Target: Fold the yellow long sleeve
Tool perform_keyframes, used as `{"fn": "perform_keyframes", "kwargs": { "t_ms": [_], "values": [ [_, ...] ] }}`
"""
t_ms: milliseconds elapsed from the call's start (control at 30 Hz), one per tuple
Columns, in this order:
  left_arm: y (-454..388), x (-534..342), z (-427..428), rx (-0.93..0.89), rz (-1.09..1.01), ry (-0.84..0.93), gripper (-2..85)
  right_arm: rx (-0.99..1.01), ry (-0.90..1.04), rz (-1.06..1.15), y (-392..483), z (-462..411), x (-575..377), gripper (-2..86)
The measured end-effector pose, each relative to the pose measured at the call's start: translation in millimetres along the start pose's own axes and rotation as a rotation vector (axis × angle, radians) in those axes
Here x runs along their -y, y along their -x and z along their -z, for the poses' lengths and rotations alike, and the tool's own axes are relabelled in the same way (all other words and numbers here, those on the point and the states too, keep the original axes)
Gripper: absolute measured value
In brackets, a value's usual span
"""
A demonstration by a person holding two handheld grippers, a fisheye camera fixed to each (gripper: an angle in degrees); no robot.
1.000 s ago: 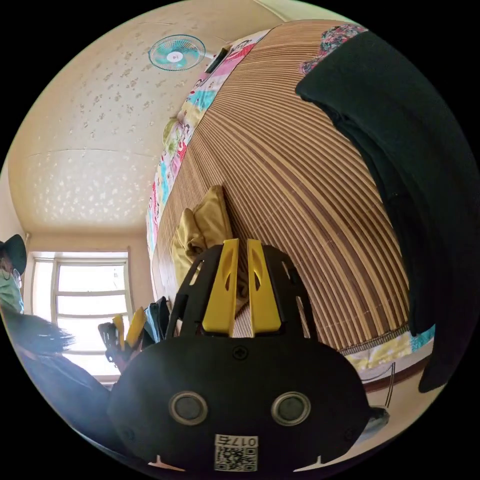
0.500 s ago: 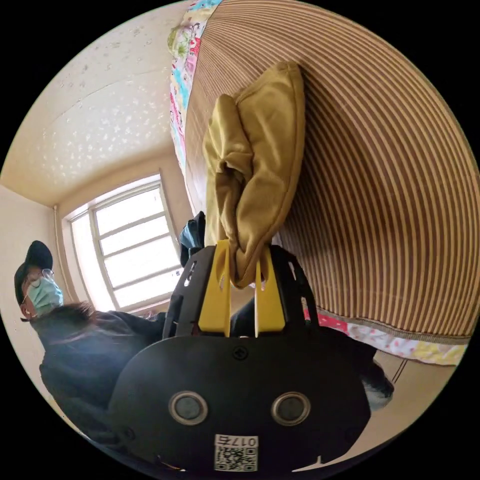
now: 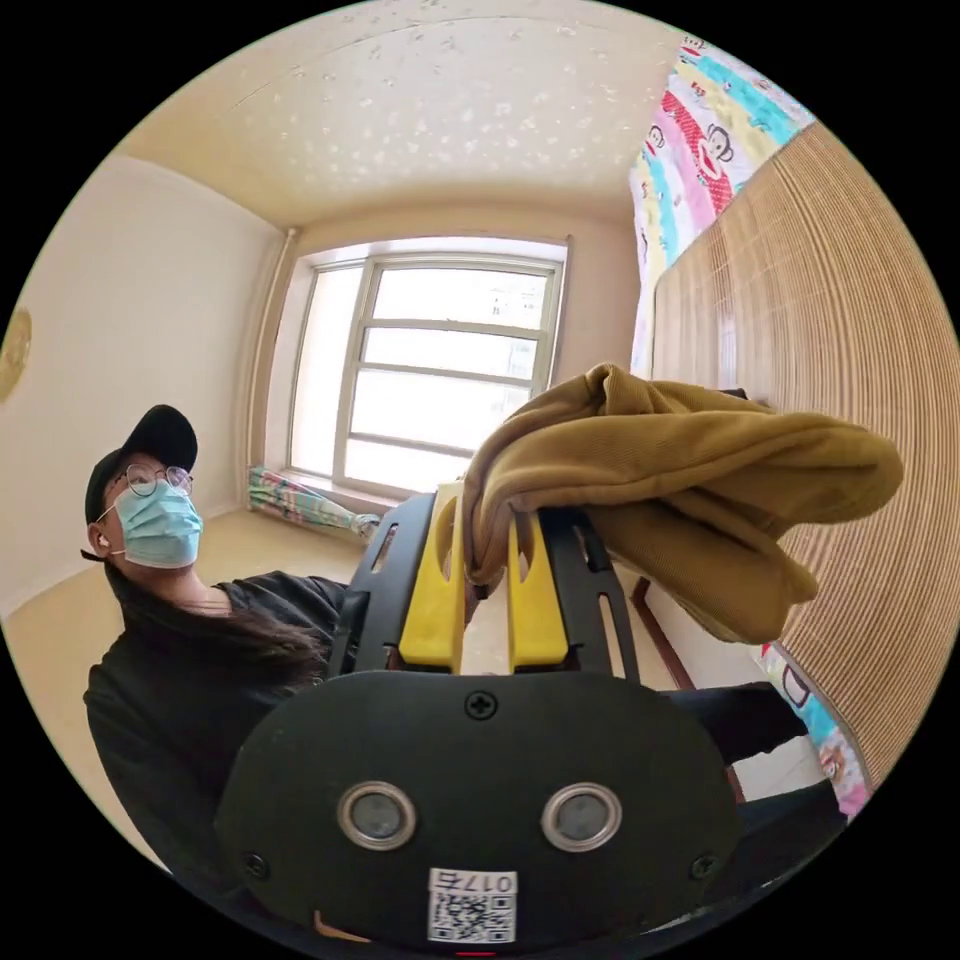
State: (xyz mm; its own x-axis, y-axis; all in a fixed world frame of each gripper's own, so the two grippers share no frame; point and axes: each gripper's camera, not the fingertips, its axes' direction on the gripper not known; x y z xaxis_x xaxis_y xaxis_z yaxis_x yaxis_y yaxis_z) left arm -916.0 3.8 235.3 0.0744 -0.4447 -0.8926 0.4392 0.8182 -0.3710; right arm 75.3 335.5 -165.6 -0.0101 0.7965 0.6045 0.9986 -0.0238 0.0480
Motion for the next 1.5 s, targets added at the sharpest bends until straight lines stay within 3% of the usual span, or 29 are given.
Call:
{"fn": "perform_keyframes", "kwargs": {
  "t_ms": [167, 233, 367, 500, 567, 733, 833, 967, 1033, 1133, 1200, 1300, 1500],
  "values": [
    [-49, 1, 99, 0.174, -0.112, -0.095, 6.9, -0.087, 0.126, 0.116, 46, -124, 44, 5.9],
    [-38, -11, 126, 0.247, -0.023, -0.153, 8.0, -0.187, 0.204, 0.056, 40, -170, 49, 6.2],
    [-1, -79, 162, 0.661, 0.316, -0.294, 8.9, -0.495, 0.500, -0.027, 28, -251, 27, 4.0],
    [6, -139, 149, 0.937, 0.455, -0.351, 6.8, -0.700, 0.569, 0.033, 53, -231, 3, 1.5],
    [12, -139, 126, 0.957, 0.453, -0.318, 5.4, -0.791, 0.543, 0.016, 64, -196, 1, 1.1],
    [9, -70, 13, 0.859, 0.264, -0.174, 0.6, -1.009, 0.280, -0.010, 127, -65, -13, 0.6],
    [-29, -8, -96, 0.843, 0.013, -0.082, -0.6, -1.228, 0.001, 0.153, 211, 14, -53, 0.6],
    [-101, 44, -254, 0.804, -0.367, -0.011, -0.7, -1.677, -0.662, 0.527, 323, 94, -178, 0.6],
    [-121, 51, -307, 0.674, -0.463, -0.021, -0.6, -1.797, -0.898, 0.556, 335, 129, -227, 0.7],
    [-131, 57, -376, 0.248, -0.550, 0.000, -0.8, -1.857, -0.921, 0.268, 320, 212, -276, 1.1],
    [-123, 65, -428, -0.012, -0.497, 0.053, -0.7, -1.846, -0.831, -0.228, 283, 291, -306, 2.3],
    [-118, 63, -485, -0.070, -0.452, 0.121, -0.1, -1.745, -0.822, -0.577, 235, 373, -359, 5.5],
    [-111, 48, -542, -0.052, -0.442, 0.203, 5.4, -1.421, -0.893, -0.716, 173, 514, -414, 12.3]
  ]
}}
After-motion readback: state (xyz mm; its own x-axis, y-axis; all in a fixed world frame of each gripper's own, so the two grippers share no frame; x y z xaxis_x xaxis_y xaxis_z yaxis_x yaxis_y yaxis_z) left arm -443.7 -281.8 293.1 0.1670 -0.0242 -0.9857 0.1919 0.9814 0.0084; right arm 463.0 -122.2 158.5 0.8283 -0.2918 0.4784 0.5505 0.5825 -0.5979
